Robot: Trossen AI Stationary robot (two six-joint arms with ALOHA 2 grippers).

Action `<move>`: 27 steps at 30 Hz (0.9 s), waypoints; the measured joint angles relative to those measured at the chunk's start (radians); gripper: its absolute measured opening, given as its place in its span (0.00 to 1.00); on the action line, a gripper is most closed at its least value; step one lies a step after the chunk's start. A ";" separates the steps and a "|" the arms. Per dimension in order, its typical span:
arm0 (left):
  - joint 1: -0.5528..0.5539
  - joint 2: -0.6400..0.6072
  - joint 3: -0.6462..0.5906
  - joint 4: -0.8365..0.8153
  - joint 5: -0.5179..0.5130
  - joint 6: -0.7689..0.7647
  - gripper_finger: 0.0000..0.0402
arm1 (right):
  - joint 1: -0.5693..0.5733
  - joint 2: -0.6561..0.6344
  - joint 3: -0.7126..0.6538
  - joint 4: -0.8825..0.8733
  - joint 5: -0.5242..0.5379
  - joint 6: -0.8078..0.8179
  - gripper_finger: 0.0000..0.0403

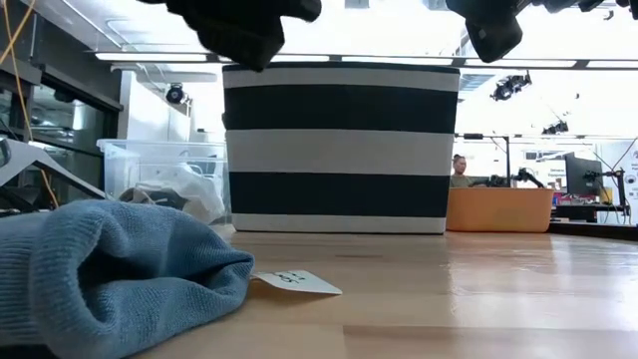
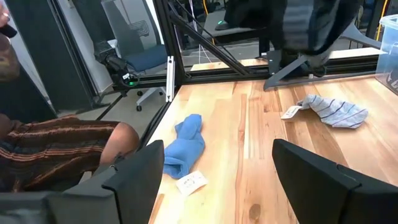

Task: Pick & Place Cloths
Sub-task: Put the black boxer shorts into the transparent container

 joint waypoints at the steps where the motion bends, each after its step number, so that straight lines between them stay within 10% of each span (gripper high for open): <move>1: 0.000 -0.006 0.009 -0.003 -0.012 0.010 0.05 | 0.000 0.000 0.000 0.000 0.000 0.000 0.72; 27: 0.216 -0.188 0.018 -0.002 -0.328 0.184 0.05 | 0.000 0.000 0.000 -0.009 0.000 0.000 0.72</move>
